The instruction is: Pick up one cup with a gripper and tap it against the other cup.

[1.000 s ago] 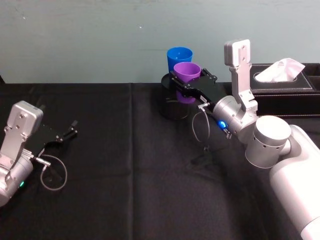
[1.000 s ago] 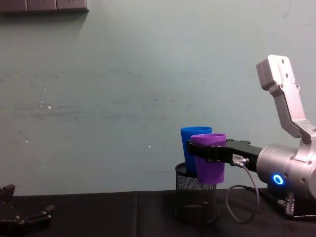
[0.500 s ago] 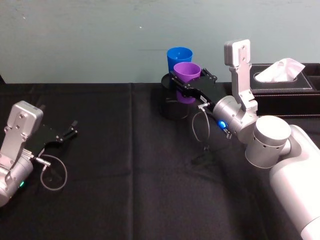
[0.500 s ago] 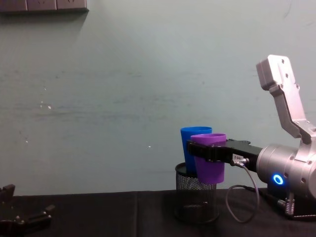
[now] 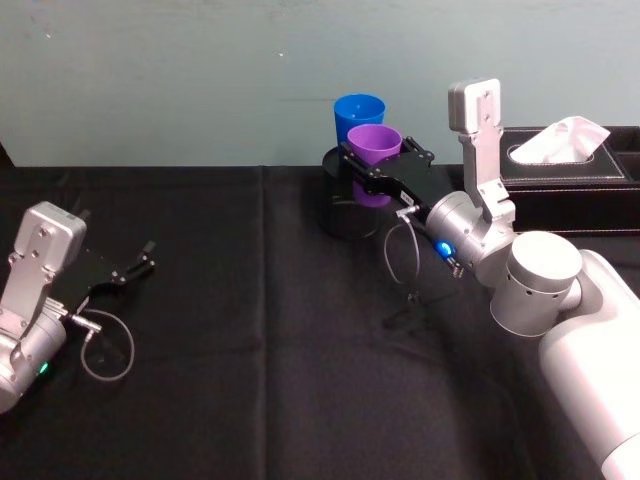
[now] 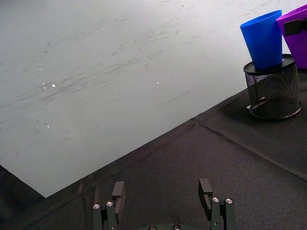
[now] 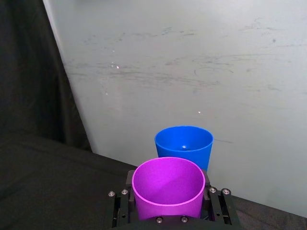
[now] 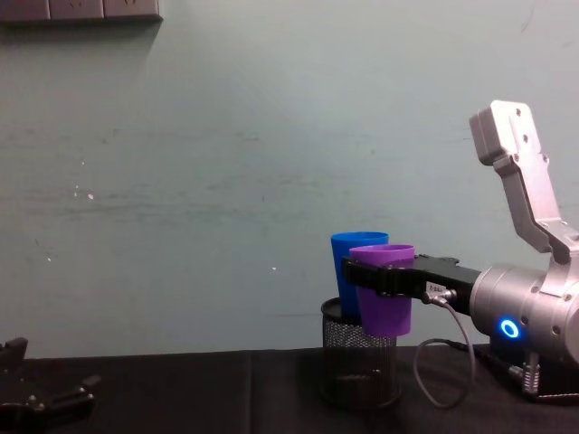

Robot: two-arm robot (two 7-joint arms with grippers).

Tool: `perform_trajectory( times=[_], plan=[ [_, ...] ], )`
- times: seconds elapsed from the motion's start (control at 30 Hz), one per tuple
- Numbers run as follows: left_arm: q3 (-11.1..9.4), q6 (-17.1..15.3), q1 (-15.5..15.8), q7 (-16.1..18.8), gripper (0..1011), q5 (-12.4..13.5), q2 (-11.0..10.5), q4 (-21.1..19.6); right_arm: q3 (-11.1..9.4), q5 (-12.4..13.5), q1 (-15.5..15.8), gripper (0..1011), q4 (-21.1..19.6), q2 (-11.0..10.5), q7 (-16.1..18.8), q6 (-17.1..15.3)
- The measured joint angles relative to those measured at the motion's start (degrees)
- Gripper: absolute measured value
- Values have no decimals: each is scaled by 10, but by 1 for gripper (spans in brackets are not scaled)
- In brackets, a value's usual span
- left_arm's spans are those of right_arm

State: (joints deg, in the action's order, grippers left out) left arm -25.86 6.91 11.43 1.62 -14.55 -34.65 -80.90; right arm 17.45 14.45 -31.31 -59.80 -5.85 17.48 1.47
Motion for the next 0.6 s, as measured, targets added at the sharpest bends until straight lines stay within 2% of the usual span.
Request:
perform_trajectory(
  times=[0.6],
  plan=[
    [0, 0, 0, 0, 1000, 0, 0, 0, 0, 0, 0, 750, 0, 0, 0, 0]
  ],
)
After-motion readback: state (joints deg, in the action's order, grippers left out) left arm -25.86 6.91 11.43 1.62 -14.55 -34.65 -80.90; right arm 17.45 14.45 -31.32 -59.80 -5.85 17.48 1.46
